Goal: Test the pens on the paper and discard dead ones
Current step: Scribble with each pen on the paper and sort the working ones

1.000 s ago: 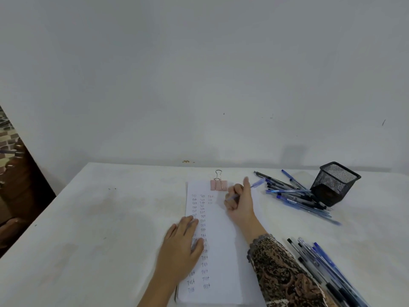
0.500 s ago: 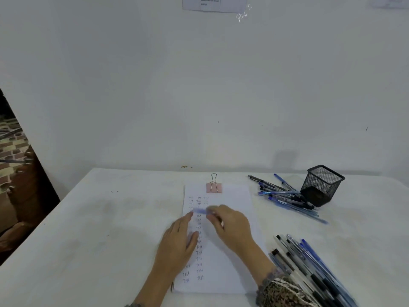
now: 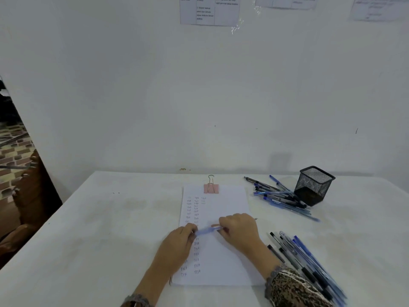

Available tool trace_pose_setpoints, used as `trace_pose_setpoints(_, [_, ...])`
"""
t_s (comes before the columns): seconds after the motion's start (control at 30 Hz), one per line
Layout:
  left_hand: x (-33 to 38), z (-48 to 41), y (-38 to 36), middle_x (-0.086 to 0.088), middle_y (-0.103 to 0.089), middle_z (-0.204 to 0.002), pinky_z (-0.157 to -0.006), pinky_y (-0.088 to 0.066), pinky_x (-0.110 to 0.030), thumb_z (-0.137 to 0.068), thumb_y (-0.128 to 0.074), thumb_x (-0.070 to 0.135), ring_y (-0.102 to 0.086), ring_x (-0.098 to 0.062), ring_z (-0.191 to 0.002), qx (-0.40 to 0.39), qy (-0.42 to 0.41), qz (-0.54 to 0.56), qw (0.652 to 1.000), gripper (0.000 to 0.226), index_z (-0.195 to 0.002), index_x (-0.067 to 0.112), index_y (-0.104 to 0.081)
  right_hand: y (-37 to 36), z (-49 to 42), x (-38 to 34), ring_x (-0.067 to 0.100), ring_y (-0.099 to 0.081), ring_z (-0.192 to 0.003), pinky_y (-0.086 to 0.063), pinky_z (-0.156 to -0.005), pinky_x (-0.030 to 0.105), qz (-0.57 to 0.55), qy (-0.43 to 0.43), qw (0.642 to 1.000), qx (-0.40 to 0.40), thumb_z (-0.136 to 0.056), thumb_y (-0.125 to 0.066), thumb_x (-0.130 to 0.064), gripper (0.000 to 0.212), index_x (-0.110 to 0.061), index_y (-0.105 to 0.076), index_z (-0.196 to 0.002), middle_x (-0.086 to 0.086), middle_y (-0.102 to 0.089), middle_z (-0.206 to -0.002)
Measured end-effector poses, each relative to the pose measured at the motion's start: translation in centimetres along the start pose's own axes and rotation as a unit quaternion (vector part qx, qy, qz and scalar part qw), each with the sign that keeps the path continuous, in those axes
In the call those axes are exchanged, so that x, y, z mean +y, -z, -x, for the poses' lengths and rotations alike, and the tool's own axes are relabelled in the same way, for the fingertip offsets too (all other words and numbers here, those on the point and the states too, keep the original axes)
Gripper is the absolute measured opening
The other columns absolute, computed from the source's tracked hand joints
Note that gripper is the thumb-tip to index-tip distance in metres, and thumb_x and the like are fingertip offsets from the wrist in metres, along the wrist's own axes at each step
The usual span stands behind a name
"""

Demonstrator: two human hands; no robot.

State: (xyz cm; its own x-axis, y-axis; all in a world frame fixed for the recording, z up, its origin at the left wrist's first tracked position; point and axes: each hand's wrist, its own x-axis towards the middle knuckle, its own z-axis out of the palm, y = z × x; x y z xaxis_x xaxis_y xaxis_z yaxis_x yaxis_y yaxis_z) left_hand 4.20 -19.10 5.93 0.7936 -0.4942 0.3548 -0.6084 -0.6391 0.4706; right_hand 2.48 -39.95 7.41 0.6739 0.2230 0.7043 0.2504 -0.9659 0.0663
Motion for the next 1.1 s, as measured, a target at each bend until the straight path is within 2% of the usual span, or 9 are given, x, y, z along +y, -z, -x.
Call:
trace_pose_setpoints(0.2, [-0.4,-0.1,-0.6,0.009,-0.055,-0.080,-0.060,-0.034,-0.012,-0.085,-0.019,0.046,-0.047,-0.005,-0.070,0.001,-0.019,0.022,1.000,0.046,-0.110,0.027,-0.052,-0.2,0.9,-1.1,0.012,-0.033,-0.030,-0.014,-0.043,0.017,0.066,-0.041,0.994,-0.083,-0.056,-0.064,-0.032,0.024,-0.022,-0.044,-0.047,-0.004,-0.040,-0.037])
trace_pose_setpoints(0.37, [0.3,-0.3,0.2,0.006,-0.053,-0.076,-0.063,-0.039,-0.014,-0.089,-0.051,0.041,-0.049,-0.005,-0.067,-0.020,0.029,0.106,0.994,0.026,-0.112,0.041,-0.036,-0.8,1.9,-1.9,0.011,-0.041,-0.037,-0.021,-0.048,0.020,0.018,-0.055,0.996,-0.075,-0.065,-0.050,-0.043,0.026,-0.023,-0.045,-0.049,-0.007,-0.043,-0.042])
trace_pose_setpoints(0.47, [0.1,-0.5,0.0,0.015,-0.052,-0.079,-0.070,-0.040,-0.017,-0.095,-0.043,0.037,-0.050,0.000,-0.073,-0.022,0.005,0.077,0.997,0.006,-0.099,0.037,-0.047,-1.0,1.6,-1.6,0.011,-0.046,-0.045,-0.024,-0.054,0.022,0.014,-0.011,0.998,-0.059,-0.067,-0.049,-0.034,0.018,-0.024,-0.051,-0.053,-0.009,-0.047,-0.049])
trace_pose_setpoints(0.67, [-0.1,-0.3,0.0,0.004,-0.058,-0.076,-0.067,-0.037,-0.013,-0.072,-0.013,0.085,-0.052,-0.007,-0.074,-0.001,0.035,0.125,0.992,0.076,-0.077,0.020,-0.051,0.5,0.0,0.3,0.010,-0.054,-0.077,-0.028,-0.073,0.023,-0.069,-0.129,0.987,0.059,-0.092,-0.039,-0.034,0.034,-0.016,-0.066,-0.082,-0.007,-0.061,-0.081])
trace_pose_setpoints(0.73, [-0.2,-0.4,-0.2,0.004,-0.058,-0.074,-0.065,-0.036,-0.013,-0.069,-0.009,0.088,-0.053,-0.007,-0.073,-0.001,0.040,0.131,0.991,0.077,-0.073,0.022,-0.048,1.8,-0.3,-1.0,0.003,-0.052,-0.075,-0.037,-0.072,0.021,-0.297,-0.289,0.903,0.111,-0.097,-0.032,-0.045,0.043,-0.015,-0.062,-0.088,-0.006,-0.060,-0.081])
trace_pose_setpoints(0.8, [-0.3,-0.5,-0.3,0.004,-0.058,-0.075,-0.065,-0.036,-0.013,-0.067,-0.006,0.089,-0.052,-0.005,-0.073,-0.007,0.043,0.131,0.990,0.080,-0.073,0.021,-0.047,2.2,-0.8,-2.9,0.008,-0.050,-0.052,-0.040,-0.055,0.025,-0.535,-0.432,0.713,0.140,-0.100,-0.033,-0.036,0.038,-0.011,-0.054,-0.080,-0.003,-0.057,-0.061])
trace_pose_setpoints(0.87, [-0.3,-0.6,-0.3,0.003,-0.057,-0.075,-0.065,-0.035,-0.011,-0.065,-0.002,0.090,-0.049,-0.004,-0.071,-0.007,0.042,0.128,0.991,0.085,-0.075,0.019,-0.048,1.9,-0.7,-4.0,0.016,-0.048,-0.041,-0.039,-0.044,0.028,-0.614,-0.496,0.599,0.137,-0.101,-0.032,-0.026,0.036,-0.006,-0.047,-0.075,0.002,-0.053,-0.051])
trace_pose_setpoints(0.97, [-0.1,-0.6,0.0,0.001,-0.055,-0.074,-0.064,-0.035,-0.012,-0.066,-0.003,0.089,-0.046,-0.003,-0.068,-0.012,0.035,0.125,0.991,0.088,-0.077,0.015,-0.050,1.4,-0.3,-4.9,0.018,-0.050,-0.040,-0.042,-0.041,0.026,-0.630,-0.509,0.576,0.112,-0.101,-0.033,-0.022,0.033,-0.005,-0.046,-0.075,0.004,-0.050,-0.051])
trace_pose_setpoints(1.1, [-0.3,-0.6,-0.2,0.012,-0.048,-0.072,-0.064,-0.033,-0.012,-0.078,-0.011,0.067,-0.044,-0.001,-0.067,-0.017,0.017,0.098,0.995,0.050,-0.075,0.029,-0.044,1.2,-0.3,-5.2,0.018,-0.052,-0.041,-0.043,-0.042,0.027,-0.633,-0.502,0.583,0.083,-0.101,-0.034,-0.019,0.032,-0.004,-0.046,-0.075,0.005,-0.050,-0.051])
